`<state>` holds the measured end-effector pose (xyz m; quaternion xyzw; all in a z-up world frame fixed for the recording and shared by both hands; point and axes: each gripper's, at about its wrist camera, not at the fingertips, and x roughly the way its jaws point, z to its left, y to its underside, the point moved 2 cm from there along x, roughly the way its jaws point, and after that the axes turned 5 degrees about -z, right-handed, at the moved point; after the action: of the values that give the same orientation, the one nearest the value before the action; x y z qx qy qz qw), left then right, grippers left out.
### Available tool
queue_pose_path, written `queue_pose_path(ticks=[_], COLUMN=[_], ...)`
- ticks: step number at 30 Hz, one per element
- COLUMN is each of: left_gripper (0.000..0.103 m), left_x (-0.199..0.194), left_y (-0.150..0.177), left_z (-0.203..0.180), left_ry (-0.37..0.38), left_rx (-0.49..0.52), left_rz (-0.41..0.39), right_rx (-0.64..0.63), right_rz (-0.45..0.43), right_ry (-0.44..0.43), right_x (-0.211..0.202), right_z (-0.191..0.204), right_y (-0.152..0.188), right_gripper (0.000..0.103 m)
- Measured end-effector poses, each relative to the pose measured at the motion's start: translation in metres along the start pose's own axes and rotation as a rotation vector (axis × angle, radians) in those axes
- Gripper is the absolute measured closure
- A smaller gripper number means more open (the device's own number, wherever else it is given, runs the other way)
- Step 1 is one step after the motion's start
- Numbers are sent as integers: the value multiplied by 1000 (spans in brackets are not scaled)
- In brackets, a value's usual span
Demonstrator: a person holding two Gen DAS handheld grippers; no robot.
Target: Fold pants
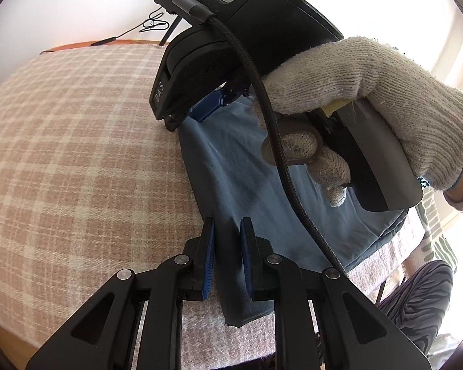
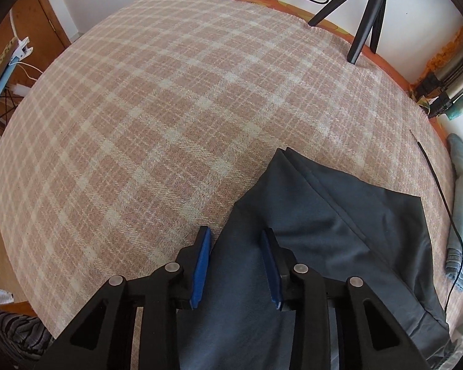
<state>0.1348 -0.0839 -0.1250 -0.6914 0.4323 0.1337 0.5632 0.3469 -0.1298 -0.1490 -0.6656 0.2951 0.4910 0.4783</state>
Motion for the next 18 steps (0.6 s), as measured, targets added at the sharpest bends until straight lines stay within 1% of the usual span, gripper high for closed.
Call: queue_pose_path(ticks=[1, 2, 3, 4, 5, 8, 10, 11, 13, 14, 17, 18], left_gripper=[86, 77, 62, 52, 43, 43, 46, 49, 73, 91, 97, 97], left_x=[0, 1, 0, 2, 4, 3, 4, 5, 7, 8, 0, -4], left_y=[0, 0, 4, 4, 6, 7, 5, 6, 4, 1, -6, -9], left_z=[0, 0, -3, 0, 1, 5, 6, 8, 8, 7, -4, -9], left_ry=[-12, -21, -26, -34, -45, -36, -20, -8, 31, 50, 80, 95], left_rx=[3, 4, 1, -9, -22, -25, -29, -36, -58, -65, -44, -35], left_rz=[0, 6, 14, 25, 32, 27, 26, 26, 35, 46, 12, 0], right_rx=[-3, -3, 3, 13, 30, 85, 120, 136, 166, 178, 209, 219], right_rz=[-1, -4, -8, -13, -22, -54, -77, -88, -111, -124, -165, -179], right_ry=[-3, -4, -14, -27, -43, -96, -130, -148, -168, -177, -211, -223], right_x=[-1, -2, -3, -4, -6, -12, -20, -24, -32, -37, -51, -56], right_z=[-2, -4, -6, -10, -15, -21, -30, -34, -43, -47, -54, -59], right_y=[1, 2, 3, 5, 7, 8, 10, 11, 12, 12, 14, 15], right_gripper=[86, 89, 94, 98, 99, 103, 103, 103, 103, 103, 103, 103])
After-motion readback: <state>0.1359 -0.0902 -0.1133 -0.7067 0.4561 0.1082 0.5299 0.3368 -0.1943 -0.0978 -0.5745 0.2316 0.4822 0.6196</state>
